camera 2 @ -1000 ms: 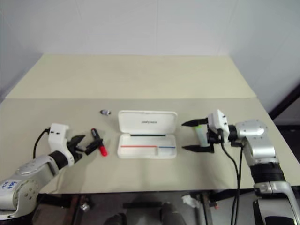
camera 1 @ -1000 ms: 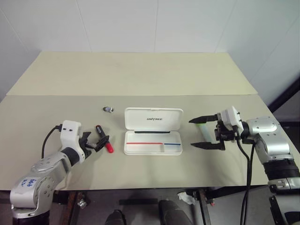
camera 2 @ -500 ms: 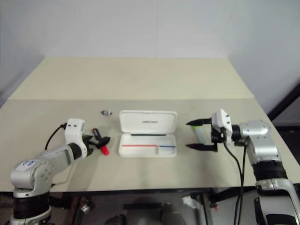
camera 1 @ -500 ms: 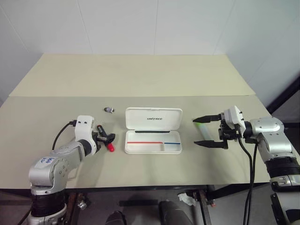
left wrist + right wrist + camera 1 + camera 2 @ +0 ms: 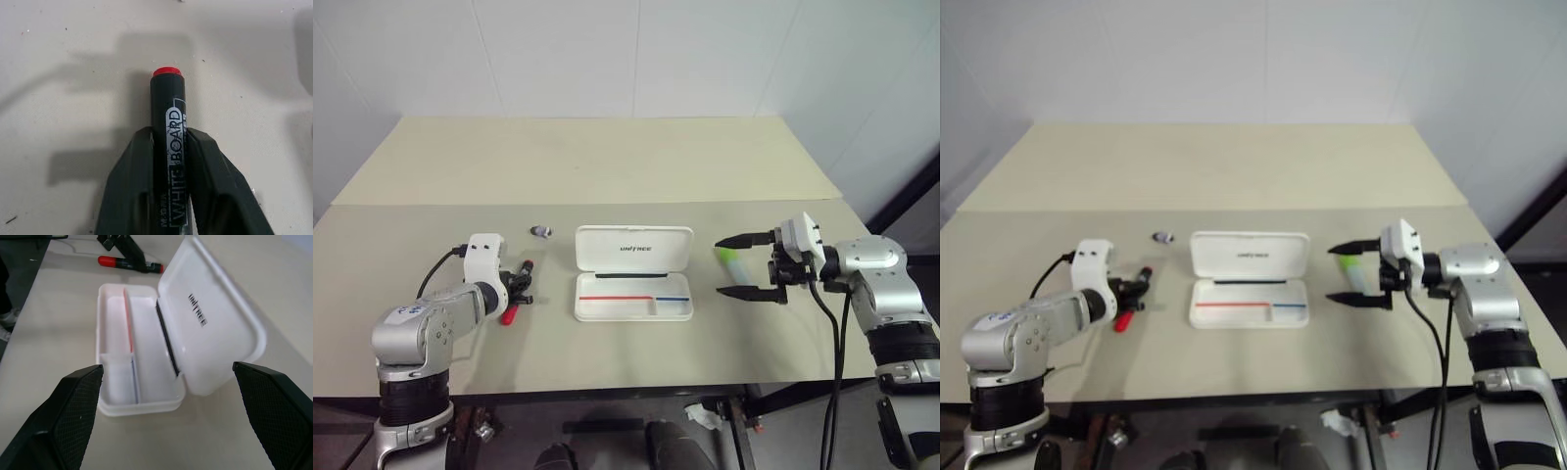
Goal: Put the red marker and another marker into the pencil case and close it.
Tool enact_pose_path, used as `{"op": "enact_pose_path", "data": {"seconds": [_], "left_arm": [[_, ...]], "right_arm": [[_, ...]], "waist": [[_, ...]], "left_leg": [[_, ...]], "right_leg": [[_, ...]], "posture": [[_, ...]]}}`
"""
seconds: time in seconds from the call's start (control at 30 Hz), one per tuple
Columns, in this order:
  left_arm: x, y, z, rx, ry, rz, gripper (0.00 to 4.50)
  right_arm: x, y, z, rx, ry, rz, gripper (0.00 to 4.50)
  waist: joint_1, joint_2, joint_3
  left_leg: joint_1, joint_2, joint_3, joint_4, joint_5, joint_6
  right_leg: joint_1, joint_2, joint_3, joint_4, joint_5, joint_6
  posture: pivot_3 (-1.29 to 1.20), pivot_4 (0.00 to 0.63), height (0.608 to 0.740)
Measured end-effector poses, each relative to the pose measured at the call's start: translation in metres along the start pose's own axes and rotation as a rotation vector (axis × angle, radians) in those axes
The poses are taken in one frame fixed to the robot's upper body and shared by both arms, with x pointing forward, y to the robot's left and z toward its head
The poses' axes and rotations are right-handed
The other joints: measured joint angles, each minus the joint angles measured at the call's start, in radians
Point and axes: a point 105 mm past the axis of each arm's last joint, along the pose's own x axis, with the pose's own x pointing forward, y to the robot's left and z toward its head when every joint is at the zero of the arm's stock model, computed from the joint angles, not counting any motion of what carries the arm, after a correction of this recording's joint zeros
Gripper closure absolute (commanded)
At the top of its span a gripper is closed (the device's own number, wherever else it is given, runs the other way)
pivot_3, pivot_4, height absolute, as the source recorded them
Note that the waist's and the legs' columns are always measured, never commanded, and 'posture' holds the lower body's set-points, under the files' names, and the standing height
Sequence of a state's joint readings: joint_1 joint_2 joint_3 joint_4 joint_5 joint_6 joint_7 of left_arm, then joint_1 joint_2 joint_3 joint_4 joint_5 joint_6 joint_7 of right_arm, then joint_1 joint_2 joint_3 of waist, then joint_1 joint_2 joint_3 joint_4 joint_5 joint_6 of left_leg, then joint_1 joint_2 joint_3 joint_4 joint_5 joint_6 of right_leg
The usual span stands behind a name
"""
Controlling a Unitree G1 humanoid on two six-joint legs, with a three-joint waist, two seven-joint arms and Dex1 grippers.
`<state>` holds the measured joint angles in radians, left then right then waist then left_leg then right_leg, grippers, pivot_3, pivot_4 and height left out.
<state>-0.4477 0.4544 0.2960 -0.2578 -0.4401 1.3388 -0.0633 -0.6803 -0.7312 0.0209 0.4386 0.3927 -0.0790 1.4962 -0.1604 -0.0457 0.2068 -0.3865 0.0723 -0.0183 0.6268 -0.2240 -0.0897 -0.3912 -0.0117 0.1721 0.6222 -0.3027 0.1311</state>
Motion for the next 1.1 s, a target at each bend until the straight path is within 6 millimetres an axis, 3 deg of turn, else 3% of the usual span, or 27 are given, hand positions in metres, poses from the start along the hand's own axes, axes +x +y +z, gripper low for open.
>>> {"op": "enact_pose_path", "data": {"seconds": [0.17, 0.23, 0.3, 0.37, 0.5, 0.6, 0.73, 0.83, 0.93, 1.1], "left_arm": [[0.002, 0.004, 0.005, 0.007, -0.005, -0.001, 3.88], [0.002, 0.014, 0.013, 0.066, -0.022, 0.031, 3.88], [-0.006, 0.025, 0.042, 0.169, -0.113, 0.050, 3.88], [-0.017, 0.021, 0.073, 0.270, -0.224, 0.015, 3.88], [-0.033, -0.006, 0.105, 0.566, -0.297, -0.163, 3.88], [-0.039, -0.023, 0.117, 0.759, -0.306, -0.273, 3.88], [-0.048, -0.050, 0.130, 0.881, -0.338, -0.427, 3.88], [-0.054, -0.079, 0.127, 0.973, -0.340, -0.588, 3.88], [-0.061, -0.113, 0.112, 1.018, -0.314, -0.798, 3.88], [-0.067, -0.146, 0.098, 1.023, -0.283, -1.005, 3.88]], "right_arm": [[0.001, -0.001, 0.001, -0.002, -0.006, 0.000, 0.00], [0.001, 0.000, 0.000, 0.002, -0.005, -0.002, 0.00], [-0.001, 0.002, -0.004, 0.016, -0.004, -0.011, 0.00], [-0.002, 0.004, -0.007, 0.025, -0.003, -0.016, 0.00], [-0.003, 0.002, -0.003, 0.010, -0.008, -0.031, 0.00], [-0.003, 0.004, -0.005, 0.011, -0.006, -0.036, 0.00], [-0.003, 0.009, -0.009, 0.025, -0.001, -0.039, 0.00], [-0.003, 0.010, -0.010, 0.030, 0.001, -0.047, 0.00], [-0.004, 0.012, -0.009, 0.027, -0.002, -0.055, 0.00], [-0.011, 0.014, -0.009, 0.024, -0.004, -0.086, 0.00]], "waist": [[-0.002, -0.001, 0.000], [-0.009, -0.004, 0.003], [-0.012, -0.010, 0.006], [-0.014, -0.010, 0.006], [-0.004, -0.010, 0.007], [0.007, -0.008, 0.007], [0.031, -0.002, 0.011], [0.048, 0.001, 0.012], [0.066, 0.002, 0.013], [0.080, 0.003, 0.014]], "left_leg": [[0.000, -0.003, -0.003, 0.002, 0.000, 0.000], [-0.001, -0.006, -0.007, 0.001, 0.000, 0.000], [-0.003, -0.006, -0.009, -0.001, 0.000, 0.000], [-0.004, -0.006, -0.007, -0.007, 0.000, 0.000], [-0.005, -0.006, -0.006, -0.017, -0.004, -0.004], [-0.009, -0.006, -0.007, -0.021, -0.005, -0.005], [-0.019, -0.006, -0.007, -0.017, -0.007, -0.007], [-0.020, -0.006, -0.005, -0.014, -0.008, -0.007], [-0.019, -0.006, -0.005, -0.013, -0.010, -0.004], [-0.019, -0.006, -0.006, -0.004, -0.012, -0.001]], "right_leg": [[-0.001, 0.000, 0.001, -0.001, 0.002, 0.000], [-0.002, 0.000, 0.002, -0.002, 0.003, 0.000], [-0.004, 0.001, 0.002, -0.003, 0.004, -0.002], [-0.005, 0.000, 0.003, -0.006, 0.004, -0.001], [-0.015, 0.001, 0.002, 0.002, 0.004, 0.013], [-0.022, 0.001, 0.002, 0.007, -0.002, 0.012], [-0.028, 0.001, 0.001, 0.007, -0.005, 0.013], [-0.028, 0.000, 0.001, 0.006, -0.006, 0.013], [-0.028, 0.000, 0.001, 0.008, -0.006, 0.014], [-0.027, 0.001, 0.001, 0.014, -0.006, 0.014]], "posture": [[0.00, 0.150, 0.740], [0.00, 0.150, 0.740], [0.00, 0.150, 0.740], [0.00, 0.150, 0.740], [0.00, 0.150, 0.740], [0.00, 0.150, 0.740], [0.00, 0.150, 0.740], [0.00, 0.150, 0.740], [0.00, 0.150, 0.740], [0.00, 0.150, 0.740]]}}
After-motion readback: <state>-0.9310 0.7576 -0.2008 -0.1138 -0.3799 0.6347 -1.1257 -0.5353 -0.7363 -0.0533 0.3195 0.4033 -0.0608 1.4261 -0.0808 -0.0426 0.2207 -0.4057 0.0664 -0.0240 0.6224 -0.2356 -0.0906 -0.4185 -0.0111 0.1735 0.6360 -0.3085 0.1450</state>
